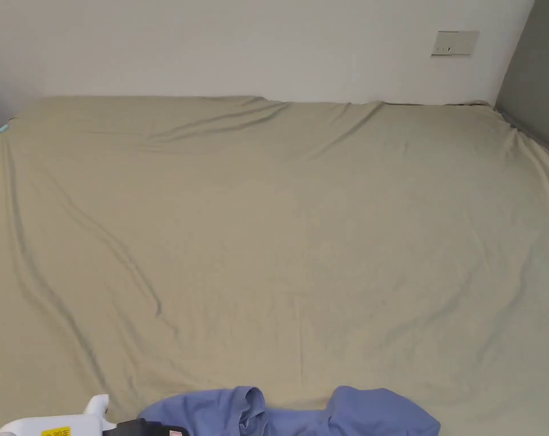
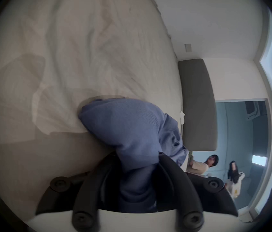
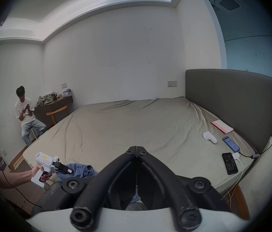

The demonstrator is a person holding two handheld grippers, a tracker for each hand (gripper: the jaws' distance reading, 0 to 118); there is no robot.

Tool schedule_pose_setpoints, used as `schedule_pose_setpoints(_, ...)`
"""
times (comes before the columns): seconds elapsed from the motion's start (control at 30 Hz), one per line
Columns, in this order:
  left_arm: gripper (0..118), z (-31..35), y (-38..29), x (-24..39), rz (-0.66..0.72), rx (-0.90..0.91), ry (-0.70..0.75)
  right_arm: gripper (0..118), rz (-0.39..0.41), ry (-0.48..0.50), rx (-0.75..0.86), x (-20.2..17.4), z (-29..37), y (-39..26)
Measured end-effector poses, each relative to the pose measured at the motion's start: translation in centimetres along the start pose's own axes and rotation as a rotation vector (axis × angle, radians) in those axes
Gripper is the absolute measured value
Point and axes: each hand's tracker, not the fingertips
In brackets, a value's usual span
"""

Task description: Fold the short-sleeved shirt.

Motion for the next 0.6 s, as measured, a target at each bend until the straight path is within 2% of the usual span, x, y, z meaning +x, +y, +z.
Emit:
schedule_pose_setpoints(0.03, 25, 0.1, -0.2, 0.6, -0.051, 0.009, 0.058, 0, 0.004, 0.001, 0.000, -0.1, 0.0, 0.0)
schedule_pose_setpoints(0.07, 25, 0.5, -0.1, 1.2, -0.091, 0.009, 0.056, 0, 0.008, 0.001, 0.000, -0.2, 0.0, 0.1)
schedule_pose_setpoints(0.2, 23, 2.5, 0.4, 1.2, -0.137, 0.032, 0.085, 0, 0.014, -0.001, -0.003, -0.4, 0.0, 0.1)
schedule_pose_setpoints(0.33, 21, 5.6, 0.7, 0.2, -0.114, 0.070, 0.062, 0, 0.003, 0.011, 0.002, -0.5, 0.1, 0.0)
schedule_pose_setpoints(0.4, 21, 7.5, 0.8, 0.4, -0.140, 0.139, 0.107, 0, 0.003, 0.014, 0.005, -0.6, 0.1, 0.1)
schedule_pose_setpoints(0.5, 21, 10.7, 0.6, 0.8, -0.108, 0.199, 0.131, 0, 0.002, 0.023, 0.011, -0.6, 0.2, 0.1)
schedule_pose_setpoints(0.6, 21, 15.1, 2.0, 0.1, -0.143, 0.245, 0.254, 0, 0.002, 0.023, 0.018, -0.5, 0.4, 0.2)
